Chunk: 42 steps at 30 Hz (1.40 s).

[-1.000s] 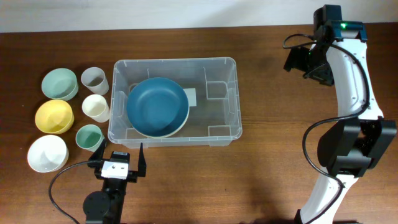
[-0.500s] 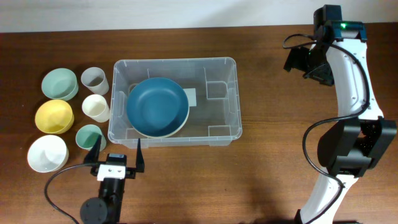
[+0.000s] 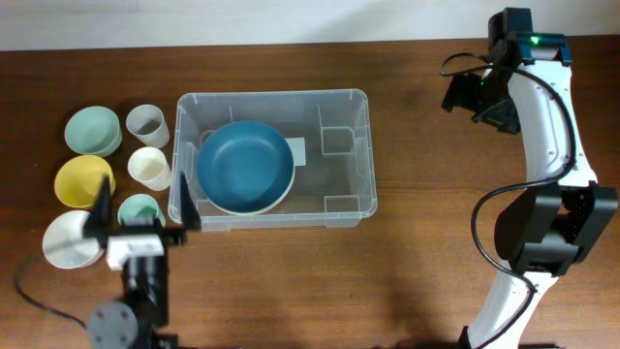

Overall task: Pack container
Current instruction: 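Move the left gripper over the yellow bowl and grasp its rim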

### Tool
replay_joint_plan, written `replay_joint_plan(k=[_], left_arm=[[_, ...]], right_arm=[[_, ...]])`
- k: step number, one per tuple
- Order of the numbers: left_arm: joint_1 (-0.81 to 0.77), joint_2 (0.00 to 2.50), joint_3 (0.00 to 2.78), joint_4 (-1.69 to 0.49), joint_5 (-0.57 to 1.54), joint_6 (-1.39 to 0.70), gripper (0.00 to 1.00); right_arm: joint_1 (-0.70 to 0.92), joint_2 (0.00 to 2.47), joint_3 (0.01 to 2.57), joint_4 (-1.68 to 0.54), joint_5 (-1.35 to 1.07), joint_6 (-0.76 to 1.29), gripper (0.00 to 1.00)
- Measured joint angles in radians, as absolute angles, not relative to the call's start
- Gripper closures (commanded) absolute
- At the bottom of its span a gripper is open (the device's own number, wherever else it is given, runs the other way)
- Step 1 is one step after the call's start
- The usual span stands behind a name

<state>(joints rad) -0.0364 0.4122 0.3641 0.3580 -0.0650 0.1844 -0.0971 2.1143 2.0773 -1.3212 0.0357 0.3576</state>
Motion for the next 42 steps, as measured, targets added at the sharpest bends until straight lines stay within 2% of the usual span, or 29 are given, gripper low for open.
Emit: replay_joint_plan(k=[3, 8, 13, 18, 21, 26, 30, 33, 42], left_arm=[[-0.035, 0.614, 0.582, 0.302, -0.069, 0.2, 0.0], [-0.005, 0.937, 0.97, 0.029, -0.065, 0.234, 0.0], [0.025, 1.153, 1.176, -0.17, -0.131, 0.219, 0.0], [0.181, 1.312, 1.456, -0.502, -0.14, 0.065, 0.0], [0.327, 1.378, 1.605, -0.587, -0.058, 0.0, 0.0], [0.419, 1.414, 1.65, -0.691, 0.075, -0.04, 0.0], [0.422, 1.491, 1.649, -0.749, 0.075, -0.068, 0.0], [0.45, 1.562, 1.649, -0.801, 0.06, -0.168, 0.0], [0.657, 1.81, 1.649, -0.861, 0.197, -0.308, 0.0]], right_arm=[[-0.097, 2.114, 2.077, -1.32, 0.036, 0.358, 0.01], [-0.097, 2.114, 2.077, -1.319, 0.035, 0.358, 0.01], [-0.097, 2.114, 2.077, -1.32, 0.035, 0.358, 0.01], [-0.097, 2.114, 2.077, -1.319, 0.035, 0.359, 0.01], [-0.097, 2.114, 2.077, -1.319, 0.035, 0.358, 0.01], [-0.097, 2.114, 2.077, -1.319, 0.035, 0.358, 0.01], [-0.097, 2.114, 2.077, -1.319, 0.035, 0.358, 0.01], [-0.097, 2.114, 2.077, -1.32, 0.035, 0.358, 0.01], [-0.097, 2.114, 2.077, -1.319, 0.035, 0.358, 0.01]])
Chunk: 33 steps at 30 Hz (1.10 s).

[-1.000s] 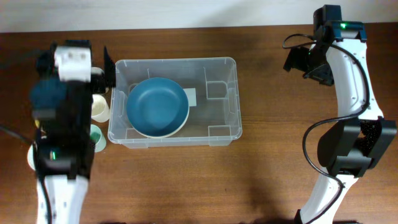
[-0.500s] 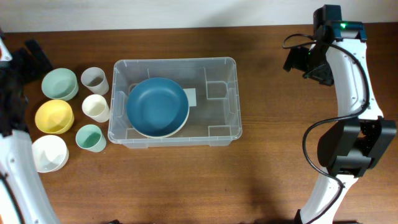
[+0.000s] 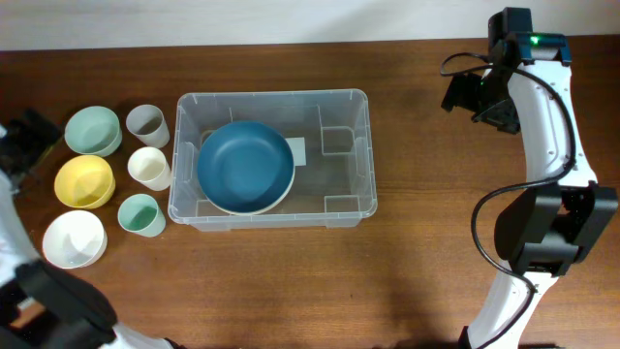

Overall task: Pack container
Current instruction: 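Move the left gripper over the yellow bowl and grasp its rim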

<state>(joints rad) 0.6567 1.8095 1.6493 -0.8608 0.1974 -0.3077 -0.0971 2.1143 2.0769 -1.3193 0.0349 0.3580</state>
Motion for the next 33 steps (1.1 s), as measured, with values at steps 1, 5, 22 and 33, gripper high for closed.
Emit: replay_joint_plan(k=[1, 5, 22, 33], left_arm=[[0.671, 1.829, 1.649, -0.865, 0.203, -0.313, 0.0], [0.699, 1.884, 1.649, -0.878, 0.191, -0.326, 0.0], [0.696, 2.035, 1.649, -0.933, 0.009, -0.253, 0.0], [0.696, 2.063, 1.649, -0.942, -0.013, -0.2, 0.0]], right_arm=[[-0.097, 2.114, 2.077, -1.319, 0.035, 0.358, 0.01], [-0.097, 2.114, 2.077, -1.319, 0.035, 0.358, 0.01], [-0.097, 2.114, 2.077, -1.319, 0.035, 0.358, 0.01], [-0.097, 2.114, 2.077, -1.319, 0.035, 0.358, 0.01]])
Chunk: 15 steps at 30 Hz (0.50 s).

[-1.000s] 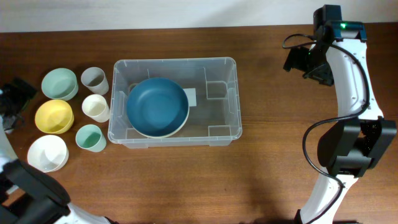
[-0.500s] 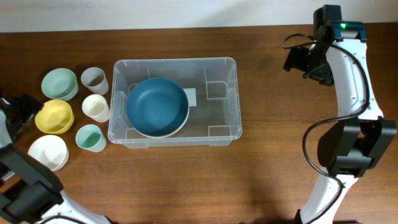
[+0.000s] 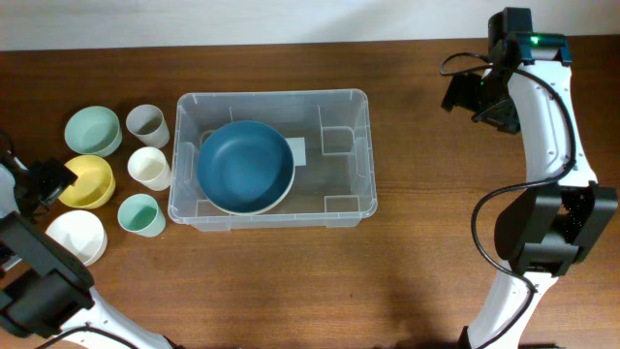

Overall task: Pack container
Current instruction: 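Move the left gripper over the yellow bowl and grasp its rim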

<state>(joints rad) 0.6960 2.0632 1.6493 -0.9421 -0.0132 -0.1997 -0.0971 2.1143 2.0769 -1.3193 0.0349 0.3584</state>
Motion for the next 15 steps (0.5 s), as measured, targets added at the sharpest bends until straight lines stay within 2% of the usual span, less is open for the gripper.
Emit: replay_joint_plan(k=[15], left_arm=[[0.696, 2.177, 1.649, -0.933, -0.017, -0.134, 0.0]], right_arm=[[-0.097, 2.114, 2.077, -1.319, 0.035, 0.358, 0.01]])
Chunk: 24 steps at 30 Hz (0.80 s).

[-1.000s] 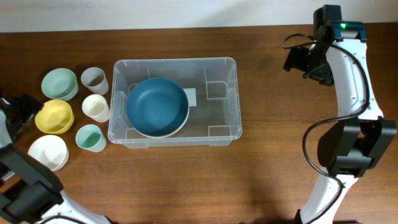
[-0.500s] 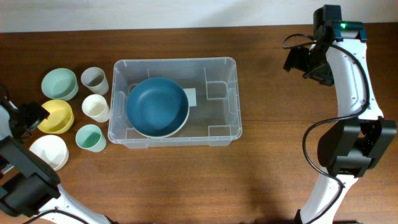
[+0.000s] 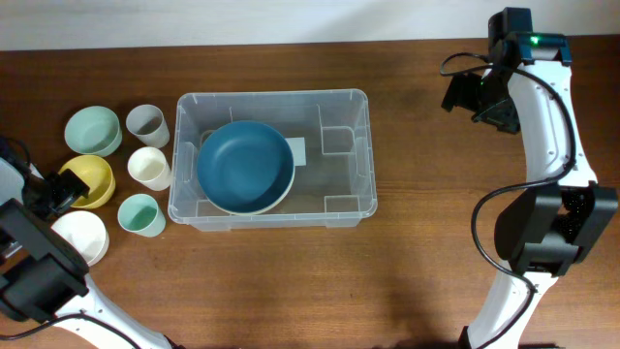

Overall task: Pack container
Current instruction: 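Move the left gripper over the yellow bowl and grasp its rim, then lift the yellow bowl and set it in the bin beside the teal plate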

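Note:
A clear plastic container (image 3: 366,145) stands mid-table with a dark blue bowl (image 3: 245,166) on a white one inside its left half. Left of it are a yellow bowl (image 3: 90,177), a green bowl (image 3: 93,130), a white bowl (image 3: 79,236), a grey cup (image 3: 146,123), a cream cup (image 3: 149,167) and a teal cup (image 3: 140,214). My left gripper (image 3: 64,190) sits at the yellow bowl's lower-left rim and looks open, its fingers over the rim. My right gripper (image 3: 463,97) hangs at the far right, away from everything; its jaws are too dark to read.
The container's right half has small moulded compartments (image 3: 336,139) and a white label on its floor. The right arm's white links (image 3: 552,145) run down the right side of the table. The left arm's body (image 3: 34,262) lies along the table's left edge.
My left gripper has shifted a little right and toward the front, from the yellow bowl's left edge onto its lower-left rim. The right arm and all dishes are unchanged.
My left gripper first hung wide open near the front, by the teal cup and the container's front-left corner. It then stood far left beside the green bowl, later at the yellow bowl's left edge, and is now on that bowl's rim. Nothing else moved.

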### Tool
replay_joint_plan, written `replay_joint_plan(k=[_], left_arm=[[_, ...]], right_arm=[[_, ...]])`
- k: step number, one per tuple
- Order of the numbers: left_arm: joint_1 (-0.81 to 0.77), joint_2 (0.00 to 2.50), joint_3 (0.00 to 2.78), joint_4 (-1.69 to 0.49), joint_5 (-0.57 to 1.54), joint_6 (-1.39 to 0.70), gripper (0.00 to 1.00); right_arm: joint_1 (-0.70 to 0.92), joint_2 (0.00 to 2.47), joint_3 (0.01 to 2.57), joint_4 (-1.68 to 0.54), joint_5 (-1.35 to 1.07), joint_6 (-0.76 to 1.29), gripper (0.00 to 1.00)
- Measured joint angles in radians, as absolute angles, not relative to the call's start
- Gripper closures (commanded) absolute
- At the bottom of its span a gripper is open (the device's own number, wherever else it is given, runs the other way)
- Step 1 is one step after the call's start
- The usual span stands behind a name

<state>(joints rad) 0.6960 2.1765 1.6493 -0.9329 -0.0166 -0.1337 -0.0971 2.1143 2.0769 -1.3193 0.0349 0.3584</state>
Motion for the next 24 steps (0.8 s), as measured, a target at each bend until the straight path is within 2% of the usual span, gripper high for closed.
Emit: replay_joint_plan(k=[4, 6, 10, 13, 15, 18, 20, 24], left_arm=[[0.696, 2.177, 1.649, -0.918, -0.017, -0.123, 0.01], [0.696, 2.177, 1.649, -0.913, -0.017, -0.123, 0.08], [0.696, 2.177, 1.65, -0.912, -0.017, -0.111, 0.42], [0.696, 2.177, 1.663, -0.914, -0.017, -0.109, 0.72], [0.696, 2.177, 1.68, -0.913, -0.016, -0.109, 0.85], [0.696, 2.177, 1.691, -0.912, -0.017, -0.108, 0.91], [0.696, 2.177, 1.701, -0.921, -0.019, -0.109, 0.99], [0.696, 2.178, 1.758, -0.971, -0.012, -0.108, 0.99]], right_arm=[[-0.097, 2.114, 2.077, -1.319, 0.035, 0.359, 0.01], [-0.097, 2.114, 2.077, -1.319, 0.035, 0.358, 0.01], [-0.097, 2.114, 2.077, -1.319, 0.035, 0.358, 0.01], [-0.097, 2.114, 2.077, -1.319, 0.035, 0.358, 0.01], [-0.097, 2.114, 2.077, -1.319, 0.035, 0.358, 0.01], [-0.097, 2.114, 2.077, -1.319, 0.035, 0.358, 0.01], [-0.097, 2.114, 2.077, -1.319, 0.035, 0.358, 0.01], [-0.097, 2.114, 2.077, -1.319, 0.035, 0.358, 0.01]])
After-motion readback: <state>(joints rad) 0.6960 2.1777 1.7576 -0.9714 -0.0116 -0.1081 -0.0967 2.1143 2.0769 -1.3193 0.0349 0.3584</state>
